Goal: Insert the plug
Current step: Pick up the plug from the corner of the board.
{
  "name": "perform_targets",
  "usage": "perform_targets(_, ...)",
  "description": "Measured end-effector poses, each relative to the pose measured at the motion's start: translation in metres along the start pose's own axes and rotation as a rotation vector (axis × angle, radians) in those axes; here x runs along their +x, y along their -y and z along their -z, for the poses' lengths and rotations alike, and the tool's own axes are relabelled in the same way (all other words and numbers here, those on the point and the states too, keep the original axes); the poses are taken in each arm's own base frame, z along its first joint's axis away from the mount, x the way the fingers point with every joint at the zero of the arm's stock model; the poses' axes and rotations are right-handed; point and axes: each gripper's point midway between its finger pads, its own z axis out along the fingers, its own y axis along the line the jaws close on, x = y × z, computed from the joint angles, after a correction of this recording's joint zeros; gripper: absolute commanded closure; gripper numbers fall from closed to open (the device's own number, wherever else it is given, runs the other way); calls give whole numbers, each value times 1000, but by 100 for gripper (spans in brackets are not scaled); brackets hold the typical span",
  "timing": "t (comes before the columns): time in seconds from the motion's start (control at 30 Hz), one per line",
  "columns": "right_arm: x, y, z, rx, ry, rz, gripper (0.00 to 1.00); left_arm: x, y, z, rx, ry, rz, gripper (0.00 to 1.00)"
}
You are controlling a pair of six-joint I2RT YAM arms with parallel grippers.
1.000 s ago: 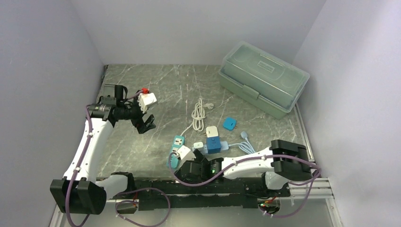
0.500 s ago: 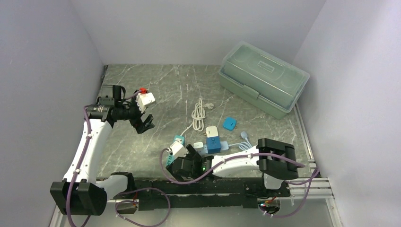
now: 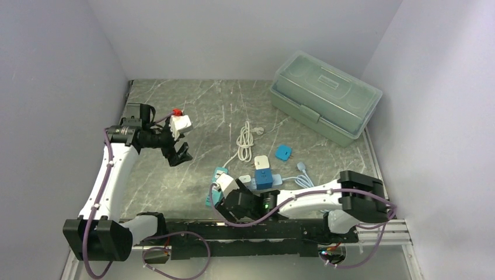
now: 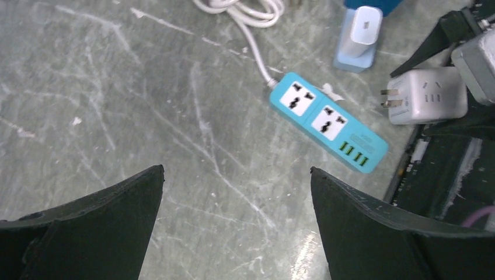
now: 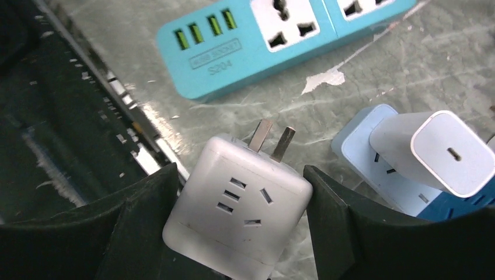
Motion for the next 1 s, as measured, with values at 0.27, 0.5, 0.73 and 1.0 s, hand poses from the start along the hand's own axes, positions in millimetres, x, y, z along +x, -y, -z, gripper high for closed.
perform_targets(0.27, -58, -28, 59, -278, 162, 182, 79, -22, 49, 16, 218, 115, -224, 0)
perform_targets(0.5, -159, -34, 121, -550, 408, 238, 78, -42, 91, 47, 64, 282, -735, 0)
perform_targets(0.73, -202, -53, 160, -789, 506, 319, 77, -60, 123, 67, -68, 402, -1155, 0)
perform_targets(1.0, -199, -73, 155, -949, 432, 362, 78, -55, 125, 61, -1, 406, -1150, 0)
